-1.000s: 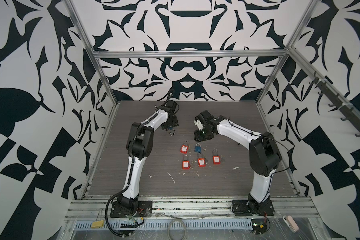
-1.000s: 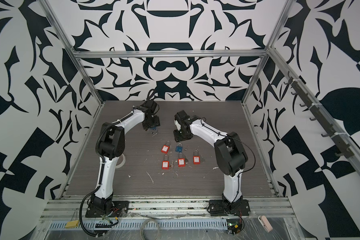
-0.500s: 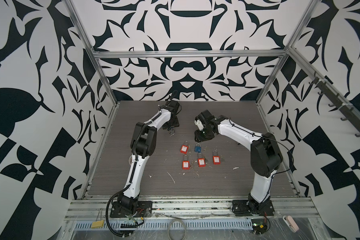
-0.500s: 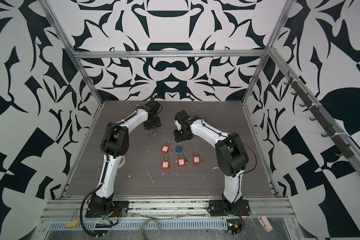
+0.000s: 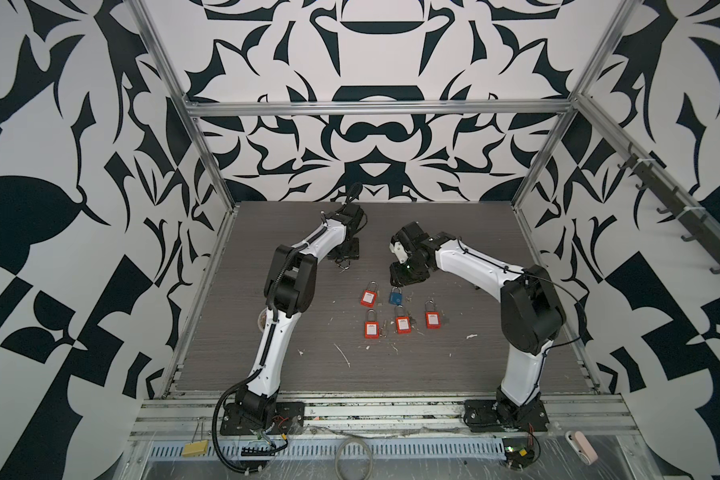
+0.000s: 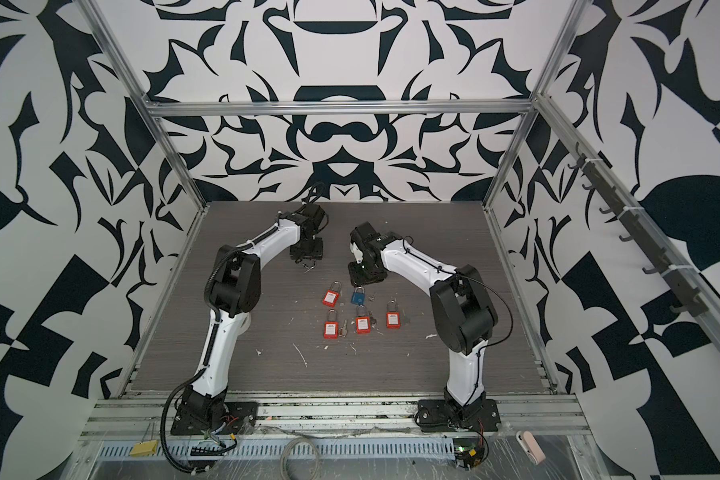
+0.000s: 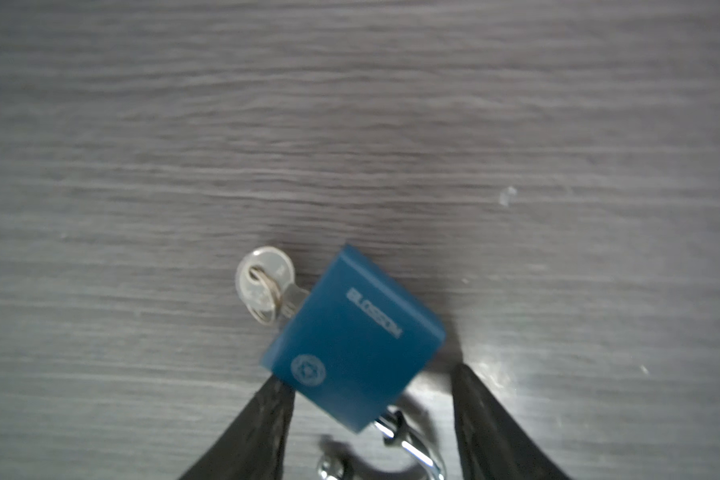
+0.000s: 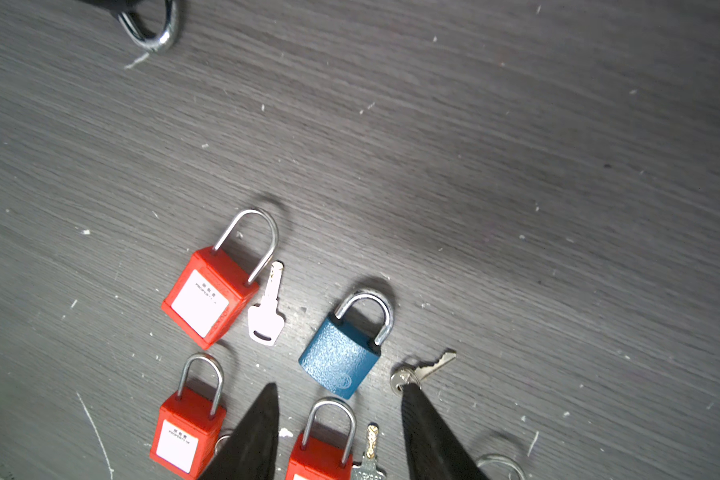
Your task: Lock with the key
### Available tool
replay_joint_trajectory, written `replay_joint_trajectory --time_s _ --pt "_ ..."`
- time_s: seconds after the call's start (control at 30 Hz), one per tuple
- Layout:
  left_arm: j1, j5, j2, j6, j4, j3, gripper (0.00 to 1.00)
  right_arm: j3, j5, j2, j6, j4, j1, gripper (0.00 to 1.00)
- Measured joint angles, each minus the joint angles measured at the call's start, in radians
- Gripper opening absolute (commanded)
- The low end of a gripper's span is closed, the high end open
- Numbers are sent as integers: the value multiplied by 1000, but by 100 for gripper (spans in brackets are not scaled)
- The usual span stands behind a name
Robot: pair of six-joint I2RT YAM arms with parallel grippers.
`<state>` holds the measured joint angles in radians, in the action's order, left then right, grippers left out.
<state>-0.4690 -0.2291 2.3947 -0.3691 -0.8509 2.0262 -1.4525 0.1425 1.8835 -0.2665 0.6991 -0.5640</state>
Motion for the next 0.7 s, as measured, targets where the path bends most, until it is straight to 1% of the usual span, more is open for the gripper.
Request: replay_joint_trajectory --time_s 0.2,0.47,0.7 --pt "-29 -22 -39 113 24 -65 57 2 3 0 -1 1 0 51" --pt "-56 -45 -123 271 72 -211 54 5 5 0 -5 0 0 51" --pt "-61 -44 -201 353 111 -339 51 22 11 0 -18 0 0 51"
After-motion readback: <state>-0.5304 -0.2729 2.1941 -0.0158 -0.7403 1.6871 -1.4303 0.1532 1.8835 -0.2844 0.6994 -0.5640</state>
